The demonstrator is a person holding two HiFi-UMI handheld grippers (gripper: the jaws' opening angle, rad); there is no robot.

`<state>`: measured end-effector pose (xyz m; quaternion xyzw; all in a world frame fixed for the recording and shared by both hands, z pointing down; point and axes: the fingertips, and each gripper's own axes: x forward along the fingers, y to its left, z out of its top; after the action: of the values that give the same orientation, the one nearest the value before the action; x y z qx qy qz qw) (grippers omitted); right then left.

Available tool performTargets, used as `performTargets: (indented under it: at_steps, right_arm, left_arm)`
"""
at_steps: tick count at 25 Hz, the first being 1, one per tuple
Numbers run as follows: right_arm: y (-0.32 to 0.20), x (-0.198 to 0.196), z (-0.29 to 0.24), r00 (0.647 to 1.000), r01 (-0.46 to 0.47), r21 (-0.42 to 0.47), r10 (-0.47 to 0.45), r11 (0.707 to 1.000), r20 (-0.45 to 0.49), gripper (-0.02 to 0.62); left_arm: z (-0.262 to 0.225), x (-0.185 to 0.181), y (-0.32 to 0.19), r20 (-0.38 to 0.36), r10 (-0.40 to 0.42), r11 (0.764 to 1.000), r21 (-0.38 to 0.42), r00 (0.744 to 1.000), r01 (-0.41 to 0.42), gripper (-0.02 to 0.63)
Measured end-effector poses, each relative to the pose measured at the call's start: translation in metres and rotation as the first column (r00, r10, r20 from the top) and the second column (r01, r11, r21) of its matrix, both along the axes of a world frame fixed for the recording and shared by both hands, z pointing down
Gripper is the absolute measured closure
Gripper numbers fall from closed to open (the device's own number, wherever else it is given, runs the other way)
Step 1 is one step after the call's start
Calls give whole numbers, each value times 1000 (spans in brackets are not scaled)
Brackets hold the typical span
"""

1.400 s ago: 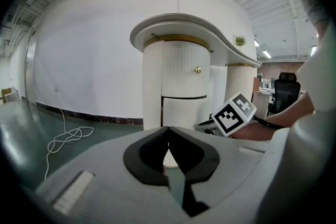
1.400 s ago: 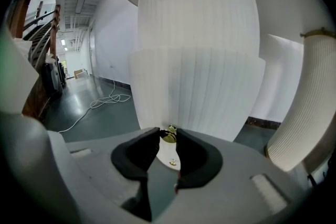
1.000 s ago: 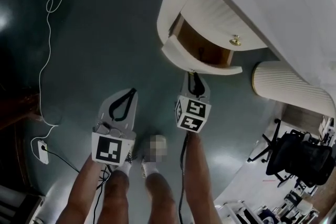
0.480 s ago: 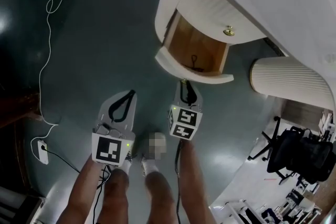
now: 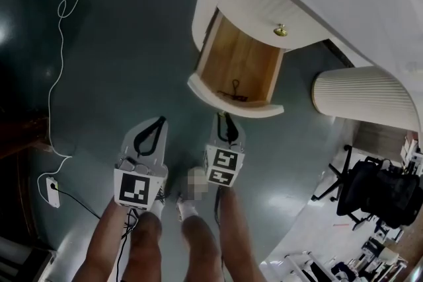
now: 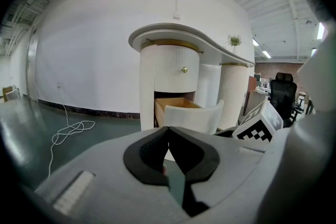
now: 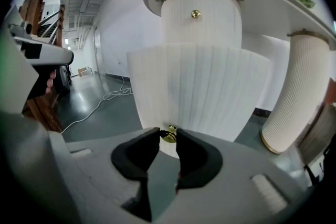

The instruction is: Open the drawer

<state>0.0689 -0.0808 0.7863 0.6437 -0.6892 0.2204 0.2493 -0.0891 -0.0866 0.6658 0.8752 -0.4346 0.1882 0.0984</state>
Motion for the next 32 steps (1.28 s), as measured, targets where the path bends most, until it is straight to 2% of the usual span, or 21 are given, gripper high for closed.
performTargets:
  at_steps: [20, 32]
  right_arm:
    - [48, -17, 1, 1000, -7, 4, 7, 1000, -4, 492]
    - [50, -17, 1, 1000, -20, 11, 20, 1000, 1, 489]
  left_arm:
    - [5, -4, 19, 3, 5, 1000, -22, 1000, -5, 597]
    - [9, -4, 24, 0, 11, 999, -44, 1000, -11, 597]
